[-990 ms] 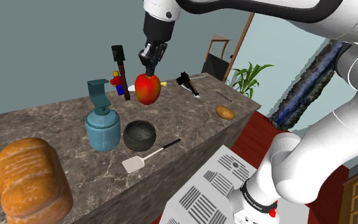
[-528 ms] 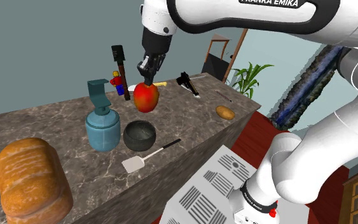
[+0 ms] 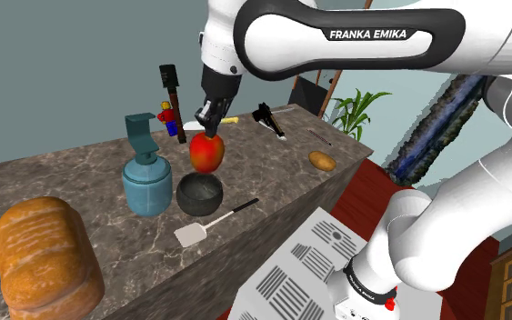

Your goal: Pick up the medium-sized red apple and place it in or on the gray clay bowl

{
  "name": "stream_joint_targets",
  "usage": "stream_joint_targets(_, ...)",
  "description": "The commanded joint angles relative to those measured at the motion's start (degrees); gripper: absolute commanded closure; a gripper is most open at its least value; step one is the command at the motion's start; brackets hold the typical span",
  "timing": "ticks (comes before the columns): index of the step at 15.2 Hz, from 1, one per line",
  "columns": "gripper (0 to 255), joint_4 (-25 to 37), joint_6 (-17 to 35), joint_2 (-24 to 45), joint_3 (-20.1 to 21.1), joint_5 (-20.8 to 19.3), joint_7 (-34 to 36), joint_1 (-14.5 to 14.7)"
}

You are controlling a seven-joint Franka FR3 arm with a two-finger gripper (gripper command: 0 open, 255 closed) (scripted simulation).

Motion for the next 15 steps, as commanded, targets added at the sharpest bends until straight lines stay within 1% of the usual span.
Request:
stream_joint_targets(1,255,-1.45,1.54,0.06,0.06,-0.05,0.20,0.03)
stream_joint_targets(11,255,-8.33,9.37,1.05,0.18,-0.47,1.03,0.01)
stream_joint_targets(15,255,-8.33,9.37,1.05,0.18,-0.47,1.03,0.01)
